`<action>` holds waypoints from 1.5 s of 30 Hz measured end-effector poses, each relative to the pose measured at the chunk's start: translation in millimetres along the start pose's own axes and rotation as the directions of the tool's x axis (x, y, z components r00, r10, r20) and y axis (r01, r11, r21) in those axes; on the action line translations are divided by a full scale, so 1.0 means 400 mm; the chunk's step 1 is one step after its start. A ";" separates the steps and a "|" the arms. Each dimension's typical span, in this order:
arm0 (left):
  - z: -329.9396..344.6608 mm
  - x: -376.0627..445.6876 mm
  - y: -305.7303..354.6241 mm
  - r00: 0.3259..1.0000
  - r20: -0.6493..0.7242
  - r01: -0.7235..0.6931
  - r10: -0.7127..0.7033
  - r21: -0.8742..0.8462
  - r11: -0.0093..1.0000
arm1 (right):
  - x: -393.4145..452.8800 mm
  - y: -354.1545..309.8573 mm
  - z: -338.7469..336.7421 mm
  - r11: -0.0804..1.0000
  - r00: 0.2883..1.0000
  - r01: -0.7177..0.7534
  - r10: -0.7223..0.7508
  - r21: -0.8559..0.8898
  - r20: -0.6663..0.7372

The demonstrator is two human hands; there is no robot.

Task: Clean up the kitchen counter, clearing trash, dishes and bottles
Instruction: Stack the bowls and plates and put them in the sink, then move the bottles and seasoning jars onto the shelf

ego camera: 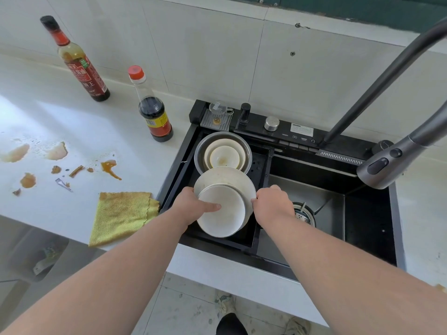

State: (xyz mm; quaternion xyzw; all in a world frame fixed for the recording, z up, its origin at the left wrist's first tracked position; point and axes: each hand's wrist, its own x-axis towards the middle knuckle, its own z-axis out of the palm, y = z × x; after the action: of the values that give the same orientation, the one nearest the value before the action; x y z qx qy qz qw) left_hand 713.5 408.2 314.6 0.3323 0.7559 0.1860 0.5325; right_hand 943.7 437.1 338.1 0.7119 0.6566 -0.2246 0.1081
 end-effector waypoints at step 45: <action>-0.550 -0.111 0.184 0.851 -0.523 -0.374 0.048 -0.541 0.753 | 0.063 -0.527 -0.302 0.570 0.936 0.352 -0.191 0.742 -0.297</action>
State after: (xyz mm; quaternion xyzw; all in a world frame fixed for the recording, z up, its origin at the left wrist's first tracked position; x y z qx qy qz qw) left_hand 540.9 445.1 471.7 0.1660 0.7135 0.5627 0.3830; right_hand 759.0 537.6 462.1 0.5943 0.6000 -0.4360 -0.3110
